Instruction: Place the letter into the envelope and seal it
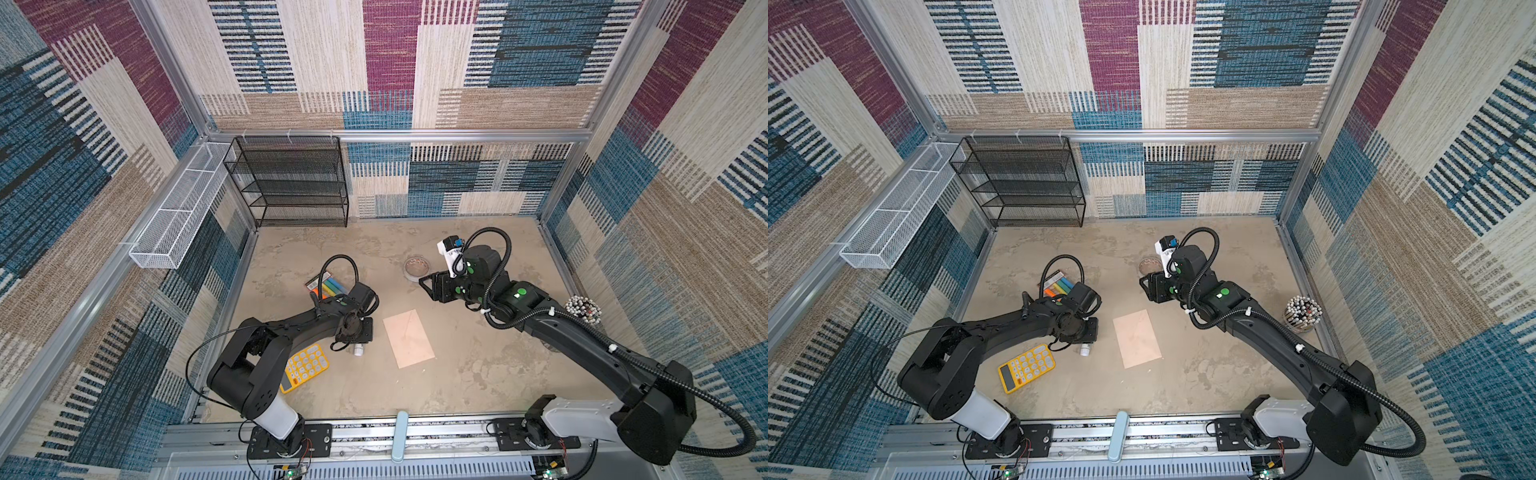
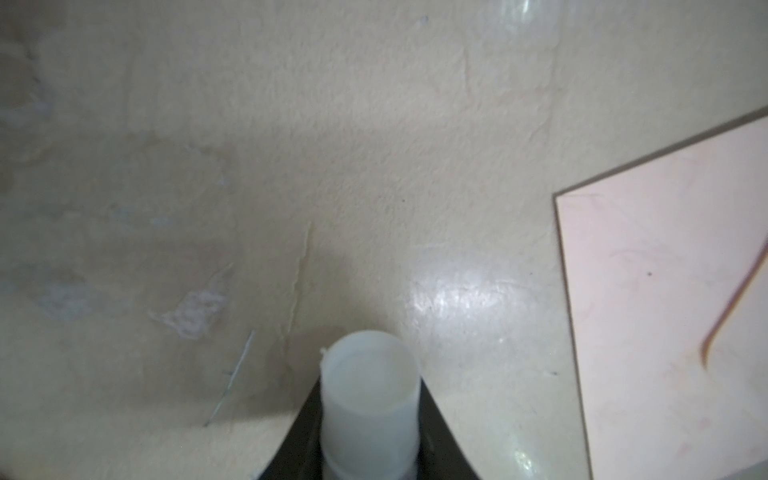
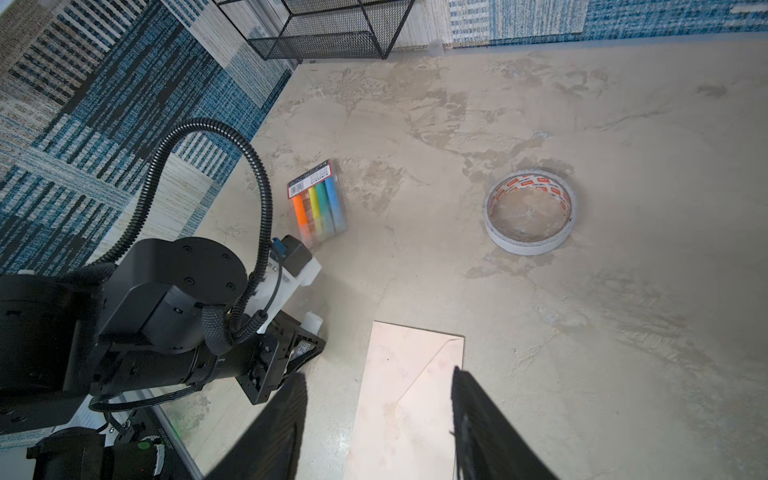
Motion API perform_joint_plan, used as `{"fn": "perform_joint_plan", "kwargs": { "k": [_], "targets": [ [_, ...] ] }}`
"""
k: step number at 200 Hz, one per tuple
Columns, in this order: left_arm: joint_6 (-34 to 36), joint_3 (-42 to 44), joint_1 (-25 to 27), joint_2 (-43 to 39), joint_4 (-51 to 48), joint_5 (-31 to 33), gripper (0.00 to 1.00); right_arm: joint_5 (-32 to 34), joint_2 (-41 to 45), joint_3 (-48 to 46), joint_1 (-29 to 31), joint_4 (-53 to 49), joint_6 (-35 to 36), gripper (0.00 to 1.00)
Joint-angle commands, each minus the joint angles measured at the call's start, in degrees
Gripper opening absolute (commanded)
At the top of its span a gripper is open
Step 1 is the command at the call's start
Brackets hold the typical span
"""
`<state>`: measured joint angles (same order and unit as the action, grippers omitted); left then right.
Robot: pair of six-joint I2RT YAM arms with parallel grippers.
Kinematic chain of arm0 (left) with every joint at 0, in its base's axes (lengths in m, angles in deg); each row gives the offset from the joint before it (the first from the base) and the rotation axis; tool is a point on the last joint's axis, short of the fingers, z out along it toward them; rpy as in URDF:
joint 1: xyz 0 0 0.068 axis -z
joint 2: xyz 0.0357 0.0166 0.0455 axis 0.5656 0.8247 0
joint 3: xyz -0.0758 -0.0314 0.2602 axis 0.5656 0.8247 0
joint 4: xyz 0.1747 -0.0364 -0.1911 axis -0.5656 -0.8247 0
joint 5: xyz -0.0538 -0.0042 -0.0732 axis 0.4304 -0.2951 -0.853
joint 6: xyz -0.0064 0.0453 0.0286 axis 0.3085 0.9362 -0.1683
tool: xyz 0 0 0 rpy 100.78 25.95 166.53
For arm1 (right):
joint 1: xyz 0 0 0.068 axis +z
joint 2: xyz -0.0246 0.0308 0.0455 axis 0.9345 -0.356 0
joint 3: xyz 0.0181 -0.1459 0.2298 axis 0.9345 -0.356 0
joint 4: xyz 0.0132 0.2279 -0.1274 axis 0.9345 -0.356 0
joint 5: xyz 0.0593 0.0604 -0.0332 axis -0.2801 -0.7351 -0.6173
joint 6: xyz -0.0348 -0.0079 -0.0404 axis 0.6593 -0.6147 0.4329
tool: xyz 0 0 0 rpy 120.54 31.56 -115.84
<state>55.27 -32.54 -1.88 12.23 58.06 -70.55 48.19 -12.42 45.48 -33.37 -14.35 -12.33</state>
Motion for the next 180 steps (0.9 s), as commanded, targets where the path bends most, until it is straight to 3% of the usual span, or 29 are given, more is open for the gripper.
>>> {"fn": "perform_joint_plan", "kwargs": {
  "k": [1,55,112,145,180],
  "targets": [
    [-1.3,0.6,0.1,1.2,0.9,0.1,0.39,0.0,0.1,0.1,-0.1,1.5,0.1,0.59],
    [-1.3,-0.1,0.4,-0.6,-0.2,-0.1,0.57,0.5,0.1,0.2,-0.1,1.3,0.5,0.59],
    [0.4,-3.9,0.5,-7.8,-0.2,-0.6,0.65,5.4,0.5,-2.0,-0.9,4.0,1.7,0.59],
    [4.5,-8.0,0.4,-14.4,-1.0,4.6,0.69,15.0,4.0,-10.8,-3.0,14.8,5.7,0.6],
    [9.9,-5.1,-1.4,-23.4,6.6,15.7,0.75,28.7,12.6,-28.3,-6.4,38.6,14.4,0.63]
  ]
}}
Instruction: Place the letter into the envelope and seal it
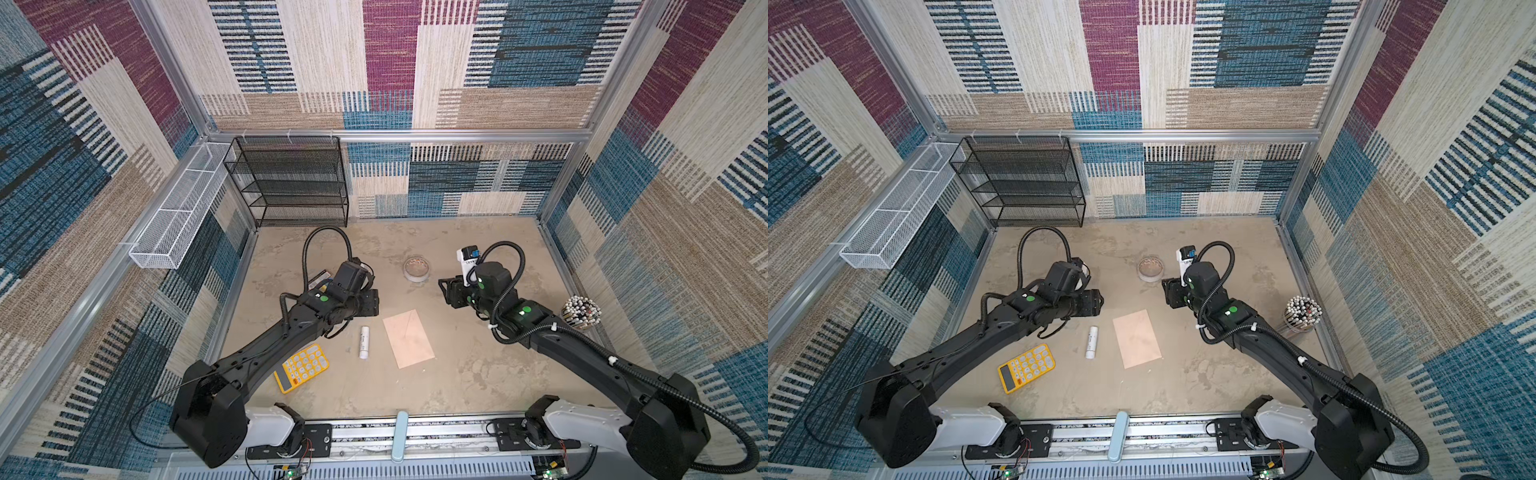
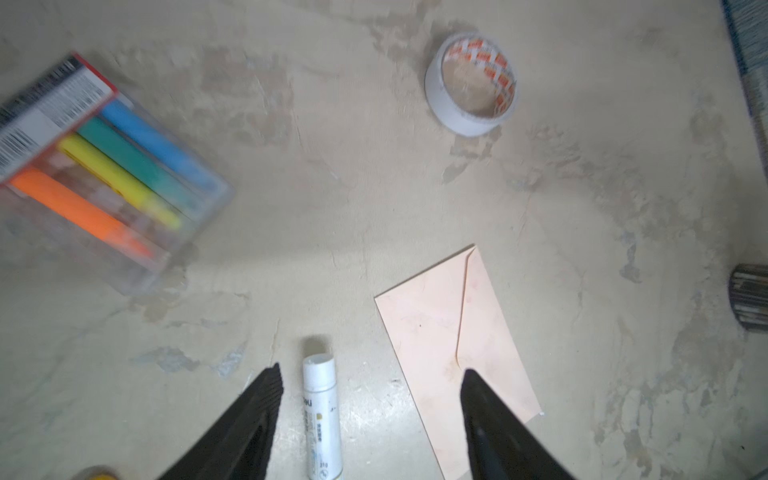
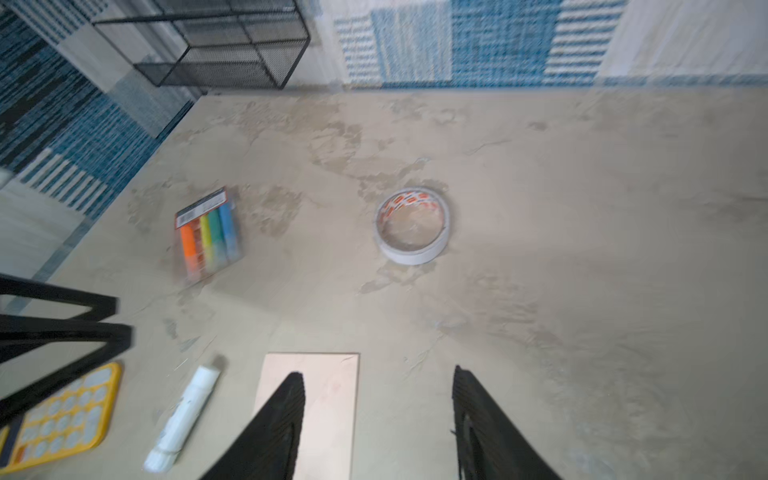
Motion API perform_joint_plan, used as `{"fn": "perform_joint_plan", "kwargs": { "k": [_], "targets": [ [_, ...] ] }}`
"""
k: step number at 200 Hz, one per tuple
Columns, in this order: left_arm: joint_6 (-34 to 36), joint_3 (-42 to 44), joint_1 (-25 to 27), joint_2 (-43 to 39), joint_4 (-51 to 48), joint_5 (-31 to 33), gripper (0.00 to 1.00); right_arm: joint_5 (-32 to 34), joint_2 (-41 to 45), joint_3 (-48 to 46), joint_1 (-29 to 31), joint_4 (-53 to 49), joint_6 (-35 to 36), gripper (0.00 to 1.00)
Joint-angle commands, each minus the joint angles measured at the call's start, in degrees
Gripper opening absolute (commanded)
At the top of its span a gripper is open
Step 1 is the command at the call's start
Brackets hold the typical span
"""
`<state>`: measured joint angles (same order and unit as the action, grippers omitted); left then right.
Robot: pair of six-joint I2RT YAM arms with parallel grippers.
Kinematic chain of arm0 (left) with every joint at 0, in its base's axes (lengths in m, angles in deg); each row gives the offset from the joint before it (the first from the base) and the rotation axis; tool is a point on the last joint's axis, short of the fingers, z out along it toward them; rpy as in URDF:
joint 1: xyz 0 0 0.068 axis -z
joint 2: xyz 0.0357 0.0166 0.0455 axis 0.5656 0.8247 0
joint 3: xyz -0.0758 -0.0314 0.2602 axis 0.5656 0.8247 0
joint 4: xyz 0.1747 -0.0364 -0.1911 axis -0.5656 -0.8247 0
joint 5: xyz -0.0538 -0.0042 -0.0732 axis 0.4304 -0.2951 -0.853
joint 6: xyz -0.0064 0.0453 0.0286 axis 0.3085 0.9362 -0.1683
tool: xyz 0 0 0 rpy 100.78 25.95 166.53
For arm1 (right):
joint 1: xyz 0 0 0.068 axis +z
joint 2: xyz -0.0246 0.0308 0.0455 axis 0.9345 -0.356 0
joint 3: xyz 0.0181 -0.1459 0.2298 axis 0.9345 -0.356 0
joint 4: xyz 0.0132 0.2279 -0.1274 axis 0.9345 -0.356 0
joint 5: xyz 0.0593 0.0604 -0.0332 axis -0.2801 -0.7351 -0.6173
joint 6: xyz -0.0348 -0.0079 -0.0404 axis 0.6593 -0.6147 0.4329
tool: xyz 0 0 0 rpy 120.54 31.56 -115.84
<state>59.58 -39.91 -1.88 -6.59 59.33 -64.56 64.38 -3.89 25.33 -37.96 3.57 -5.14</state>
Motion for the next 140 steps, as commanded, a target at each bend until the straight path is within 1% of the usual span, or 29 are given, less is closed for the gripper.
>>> {"fn": "perform_joint_plan", "kwargs": {
  "k": [1,18,35,54,61,76,96,118,140],
  "targets": [
    [5.8,2.7,-1.5,-4.9,5.8,10.0,0.75,12.9,4.2,-8.7,-1.9,21.5,7.5,0.63],
    [9.6,8.3,-4.0,-9.6,14.1,14.6,0.77,16.7,6.3,-17.5,-4.6,34.6,12.5,0.64],
    [12.7,15.0,-6.9,-13.6,23.9,19.1,0.79,18.0,5.8,-24.7,-7.7,46.3,16.2,0.65],
    [15.6,24.3,-10.2,-16.6,36.0,23.1,0.79,18.6,3.5,-28.5,-11.7,51.1,16.2,0.69],
    [15.8,27.1,-11.3,-17.3,39.2,24.9,0.79,18.9,2.5,-29.6,-12.9,52.7,16.1,0.69],
    [16.0,30.9,-13.3,-18.6,41.6,28.1,0.8,19.0,0.7,-32.0,-15.1,57.7,16.5,0.71],
    [17.2,34.4,-14.7,-20.0,44.1,32.2,0.8,18.2,-2.7,-33.7,-18.0,62.6,16.7,0.72],
    [17.9,38.0,-16.1,-20.6,48.2,34.6,0.8,17.7,-8.3,-33.8,-20.4,68.2,16.5,0.74],
    [19.2,40.1,-17.6,-20.0,51.0,35.5,0.8,13.9,-12.8,-32.7,-22.1,73.9,16.0,0.75]
  ]
}}
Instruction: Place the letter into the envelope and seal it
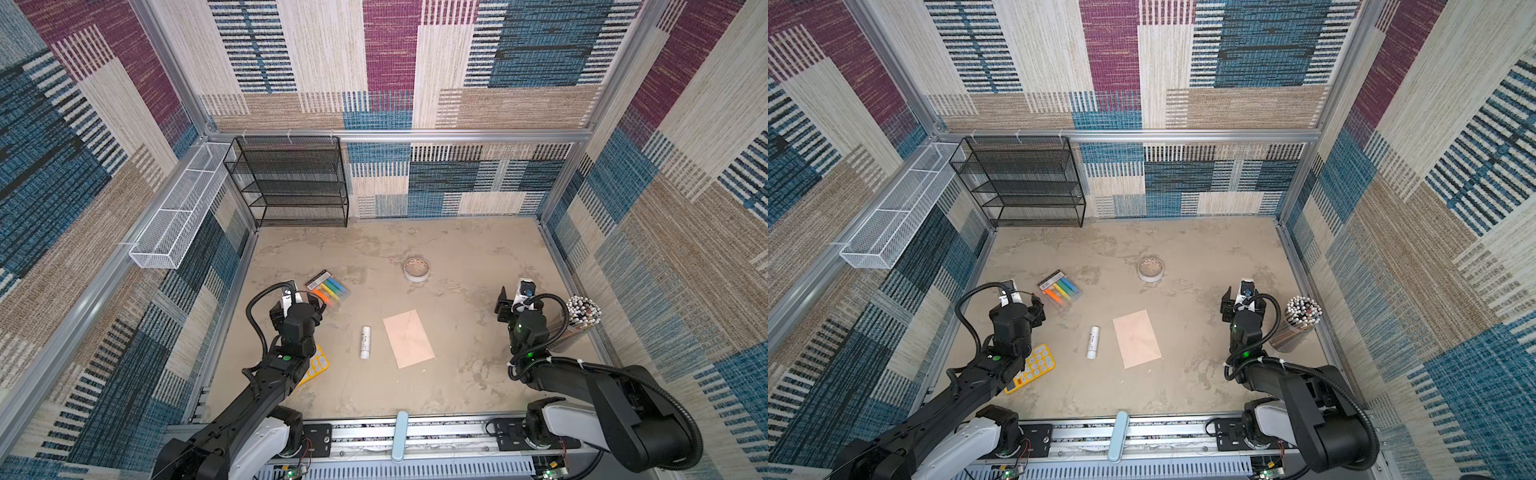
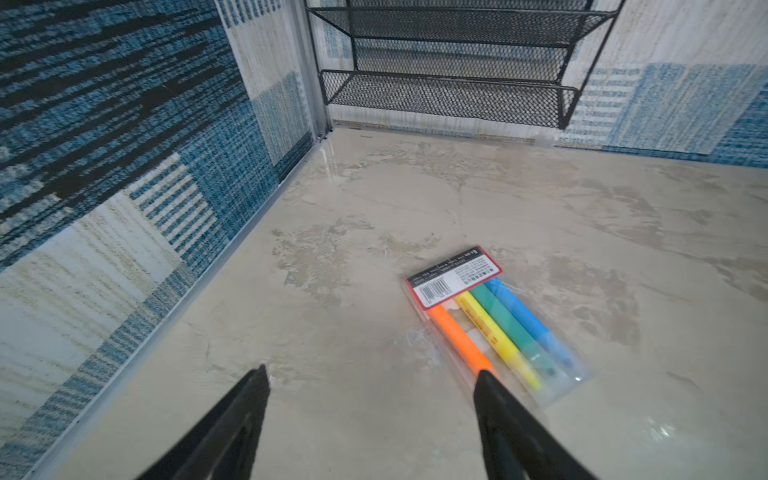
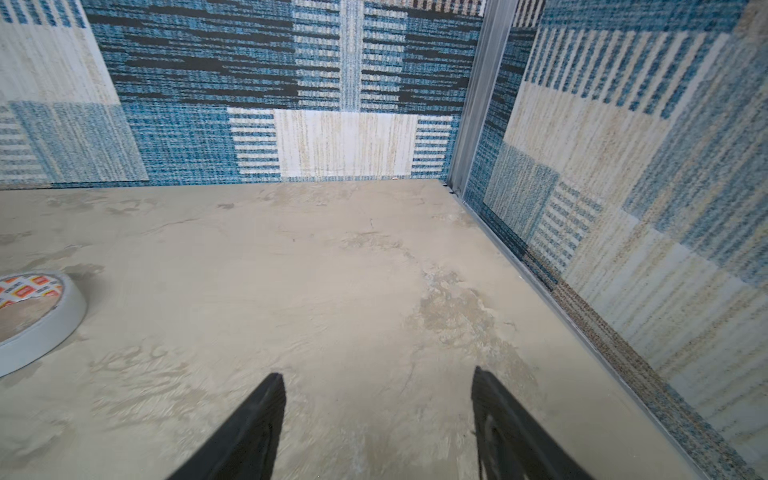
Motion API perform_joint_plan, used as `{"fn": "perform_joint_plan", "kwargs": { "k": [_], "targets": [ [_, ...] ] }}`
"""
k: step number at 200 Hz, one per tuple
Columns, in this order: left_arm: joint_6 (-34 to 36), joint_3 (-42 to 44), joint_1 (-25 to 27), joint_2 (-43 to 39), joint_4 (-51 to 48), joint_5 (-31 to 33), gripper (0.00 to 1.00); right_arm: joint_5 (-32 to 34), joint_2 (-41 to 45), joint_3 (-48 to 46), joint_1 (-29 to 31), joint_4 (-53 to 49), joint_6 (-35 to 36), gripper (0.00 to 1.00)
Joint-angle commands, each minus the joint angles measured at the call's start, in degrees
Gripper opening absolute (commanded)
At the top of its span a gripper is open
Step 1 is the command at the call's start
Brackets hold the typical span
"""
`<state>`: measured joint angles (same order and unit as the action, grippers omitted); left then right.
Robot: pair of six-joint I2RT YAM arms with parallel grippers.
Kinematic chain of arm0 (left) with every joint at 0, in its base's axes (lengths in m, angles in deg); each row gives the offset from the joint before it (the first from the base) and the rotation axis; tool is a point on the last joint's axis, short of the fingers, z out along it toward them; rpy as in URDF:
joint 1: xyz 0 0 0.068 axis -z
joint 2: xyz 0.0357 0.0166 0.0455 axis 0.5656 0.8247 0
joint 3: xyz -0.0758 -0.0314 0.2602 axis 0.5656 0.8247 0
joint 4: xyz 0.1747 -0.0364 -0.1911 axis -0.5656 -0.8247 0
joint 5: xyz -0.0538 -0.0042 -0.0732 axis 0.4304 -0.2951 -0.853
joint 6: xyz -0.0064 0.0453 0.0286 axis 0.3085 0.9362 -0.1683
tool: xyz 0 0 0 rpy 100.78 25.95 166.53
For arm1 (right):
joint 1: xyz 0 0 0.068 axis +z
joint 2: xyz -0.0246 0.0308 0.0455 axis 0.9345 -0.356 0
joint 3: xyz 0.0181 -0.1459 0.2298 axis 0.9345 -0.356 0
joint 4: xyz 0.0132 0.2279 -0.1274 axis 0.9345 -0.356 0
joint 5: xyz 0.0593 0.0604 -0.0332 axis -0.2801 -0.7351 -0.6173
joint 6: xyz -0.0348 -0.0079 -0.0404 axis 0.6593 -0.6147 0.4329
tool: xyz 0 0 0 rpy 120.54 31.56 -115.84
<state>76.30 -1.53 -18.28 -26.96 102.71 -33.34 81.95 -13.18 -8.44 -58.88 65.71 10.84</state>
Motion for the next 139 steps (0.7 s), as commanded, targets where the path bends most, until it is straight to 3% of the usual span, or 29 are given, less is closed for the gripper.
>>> {"fn": "perform_joint_plan", "kwargs": {
  "k": [1,34,63,83,97,108,139],
  "targets": [
    [2.5,1.8,-1.4,0.4,7.8,4.3,0.8,-3.9,-3.7,1.1,-1.2,11.9,0.1,0.75],
    [3.7,6.3,-5.1,1.1,15.2,3.1,0.81,-5.6,-11.9,2.2,-1.8,20.1,2.1,0.75],
    [3.1,9.7,-9.0,4.3,22.7,-1.4,0.81,-12.9,-10.8,3.0,-4.4,16.0,0.7,0.75],
    [3.0,10.6,-11.7,8.8,29.5,-6.0,0.81,-20.4,-11.8,2.8,-7.8,16.1,-0.9,0.75],
    [3.3,10.3,-13.4,12.2,33.1,-9.1,0.81,-20.7,-15.6,2.2,-8.6,21.8,-1.2,0.75],
    [3.1,9.6,-14.4,14.8,34.9,-11.6,0.81,-21.1,-13.8,2.9,-8.7,17.0,-1.7,0.75],
    [2.3,8.5,-16.4,25.8,44.7,-17.0,0.81,-21.5,-14.5,3.4,-9.2,17.2,-2.1,0.81]
  ]
}}
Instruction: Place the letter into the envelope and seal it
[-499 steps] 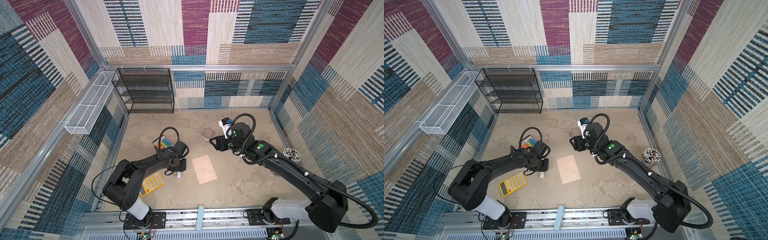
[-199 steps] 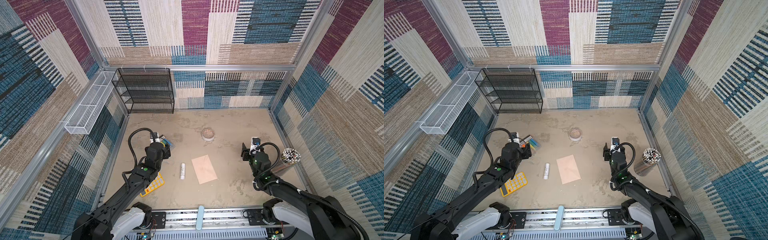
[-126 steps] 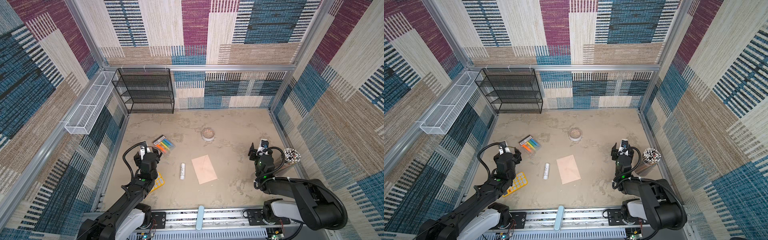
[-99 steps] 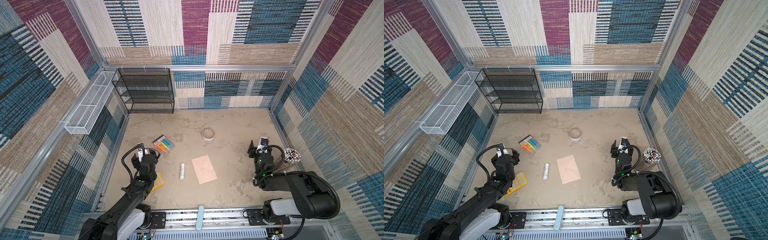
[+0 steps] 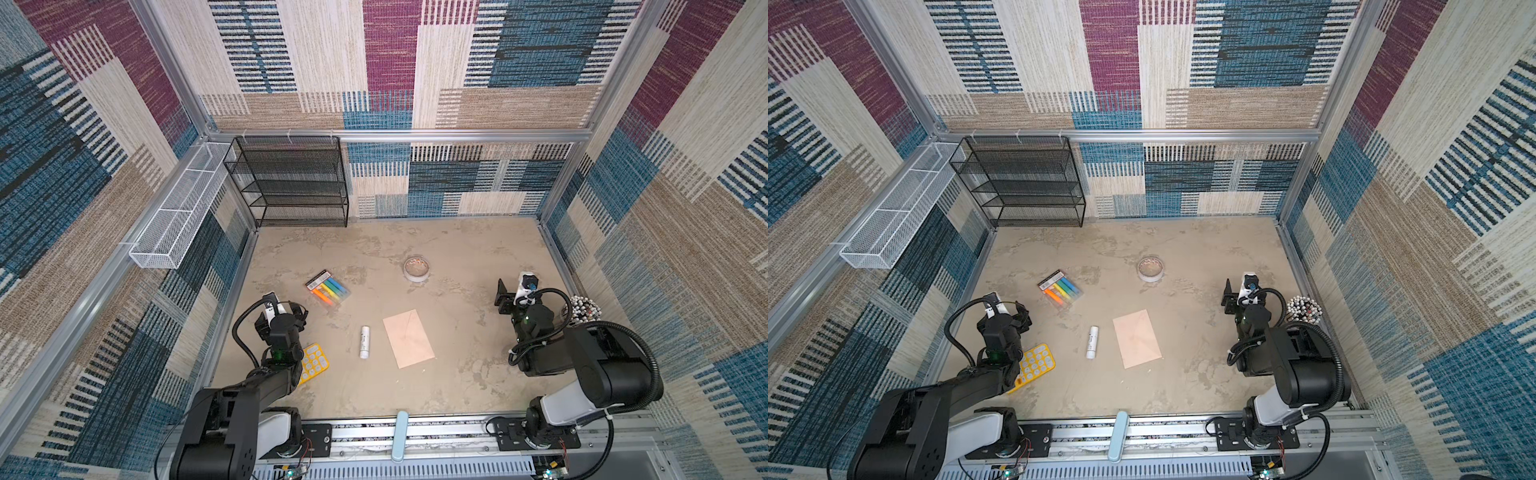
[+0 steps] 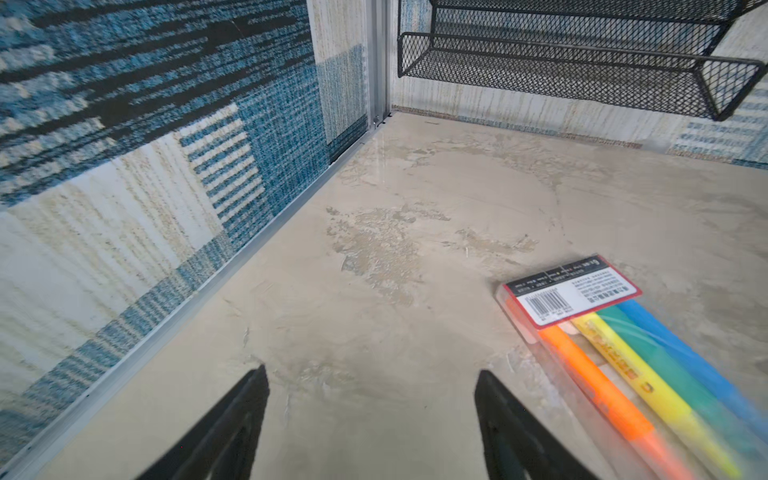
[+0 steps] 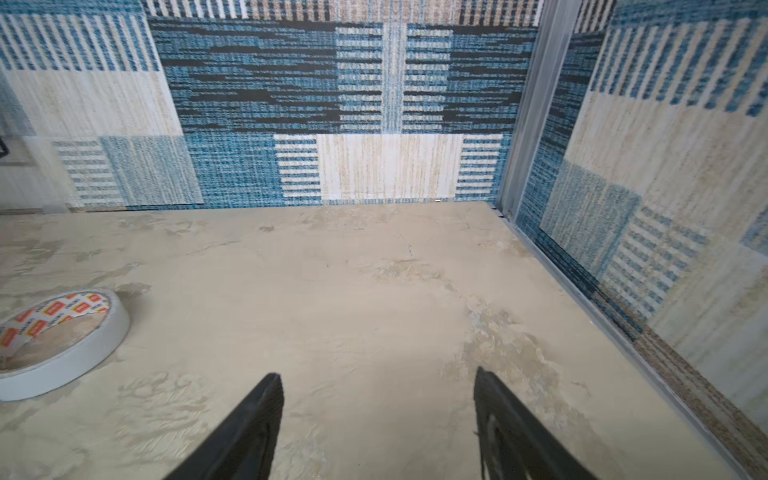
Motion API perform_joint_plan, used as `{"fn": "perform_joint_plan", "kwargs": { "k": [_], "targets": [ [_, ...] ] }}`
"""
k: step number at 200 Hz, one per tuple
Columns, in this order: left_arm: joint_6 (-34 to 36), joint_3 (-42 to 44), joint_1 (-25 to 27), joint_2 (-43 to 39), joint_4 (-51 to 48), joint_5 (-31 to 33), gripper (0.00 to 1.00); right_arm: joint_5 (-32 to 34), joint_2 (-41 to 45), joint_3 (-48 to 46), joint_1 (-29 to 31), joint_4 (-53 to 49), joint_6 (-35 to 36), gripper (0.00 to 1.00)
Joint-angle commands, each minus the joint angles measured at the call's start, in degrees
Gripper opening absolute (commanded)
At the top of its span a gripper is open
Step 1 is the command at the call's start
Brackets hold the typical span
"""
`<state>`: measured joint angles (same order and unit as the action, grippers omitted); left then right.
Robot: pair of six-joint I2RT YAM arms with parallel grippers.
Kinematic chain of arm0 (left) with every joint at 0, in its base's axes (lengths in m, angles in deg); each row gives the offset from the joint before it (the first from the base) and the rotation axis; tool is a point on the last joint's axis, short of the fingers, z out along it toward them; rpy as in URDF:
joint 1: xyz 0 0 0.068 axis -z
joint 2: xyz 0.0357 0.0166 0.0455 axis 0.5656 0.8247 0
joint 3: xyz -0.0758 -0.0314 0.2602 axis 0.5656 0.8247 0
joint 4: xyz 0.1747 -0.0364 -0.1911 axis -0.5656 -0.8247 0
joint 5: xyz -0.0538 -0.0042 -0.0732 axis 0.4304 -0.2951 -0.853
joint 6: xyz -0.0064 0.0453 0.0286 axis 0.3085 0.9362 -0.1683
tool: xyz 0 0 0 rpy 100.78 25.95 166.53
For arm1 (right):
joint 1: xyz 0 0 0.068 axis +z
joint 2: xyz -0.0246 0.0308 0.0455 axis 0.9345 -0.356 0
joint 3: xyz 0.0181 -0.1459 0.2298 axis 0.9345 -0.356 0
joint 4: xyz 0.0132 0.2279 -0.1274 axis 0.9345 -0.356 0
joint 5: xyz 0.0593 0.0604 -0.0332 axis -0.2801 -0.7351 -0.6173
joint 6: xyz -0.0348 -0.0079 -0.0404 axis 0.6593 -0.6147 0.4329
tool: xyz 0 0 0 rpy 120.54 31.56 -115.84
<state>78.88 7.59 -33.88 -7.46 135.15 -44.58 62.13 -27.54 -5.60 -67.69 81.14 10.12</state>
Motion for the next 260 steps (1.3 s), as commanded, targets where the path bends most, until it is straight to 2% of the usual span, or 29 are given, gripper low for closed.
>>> {"fn": "perform_joint_plan", "kwargs": {
  "k": [1,5,9,12,30,60,73,77,86,94,96,98,101,114,128,142,157,260],
  "targets": [
    [-0.1,-0.7,-0.8,6.7,12.8,-5.8,0.81,-1.8,0.0,0.6,-0.4,1.5,-1.4,0.82],
    [0.5,-0.8,-0.8,7.7,14.4,-6.4,0.81,-1.8,0.1,0.6,-0.6,1.2,-1.6,0.85],
    [0.8,-1.0,-0.8,8.0,14.4,-7.1,0.81,-1.8,-0.2,0.5,-0.7,1.7,-1.5,0.98],
    [0.9,-1.4,-0.8,7.8,13.7,-7.4,0.81,-1.8,-0.2,0.7,-0.7,1.8,-1.5,1.0],
    [0.2,-4.4,-1.2,5.2,3.5,-9.4,0.81,-2.0,-0.1,0.5,-0.7,1.8,-1.5,1.0],
    [2.5,-6.6,-1.8,9.5,3.6,-15.2,0.79,-1.8,0.0,0.5,-0.7,1.8,-1.5,1.0],
    [3.1,-6.4,-1.8,15.0,12.3,-14.0,0.78,-1.9,0.0,0.5,-0.7,1.6,-1.5,1.0],
    [3.1,-7.2,-1.9,14.6,10.2,-14.5,0.78,-1.9,0.0,0.5,-0.7,1.6,-1.5,1.0],
    [2.4,-10.1,-1.9,11.5,-1.3,-15.4,0.77,-1.9,0.0,0.5,-0.7,1.6,-1.5,1.0],
    [2.9,-10.5,-1.9,12.9,1.1,-15.3,0.77,-2.0,0.0,0.6,-0.7,1.5,-1.5,1.0],
    [3.1,-10.4,-1.9,13.6,2.4,-15.3,0.82,-1.9,0.0,0.6,-0.7,1.5,-1.5,1.0],
    [3.4,-10.3,-1.9,14.2,3.6,-15.3,0.95,-1.9,0.0,0.6,-0.7,1.5,-1.5,1.0],
    [3.6,-10.4,-1.9,14.6,3.9,-15.4,1.0,-1.9,0.0,0.6,-0.7,1.5,-1.5,1.0],
    [2.9,-13.1,-1.9,12.8,-5.0,-16.1,0.99,-1.9,0.0,0.6,-0.7,1.5,-1.5,1.0],
    [4.1,-14.2,-1.6,14.8,-3.1,-15.9,0.99,-2.0,-0.1,0.6,-0.7,1.5,-1.6,1.0],
    [3.6,-15.2,-1.3,13.7,-7.3,-15.9,0.99,-1.9,-0.1,0.6,-0.7,1.5,-1.5,1.0],
    [3.9,-14.5,-1.3,14.3,-4.6,-15.8,0.99,-2.0,-0.1,0.6,-0.7,1.5,-1.5,1.0],
    [3.7,-14.8,-1.3,13.9,-6.0,-16.0,0.99,-1.9,-0.1,0.8,-0.7,1.3,-1.5,1.0]
  ]
}}
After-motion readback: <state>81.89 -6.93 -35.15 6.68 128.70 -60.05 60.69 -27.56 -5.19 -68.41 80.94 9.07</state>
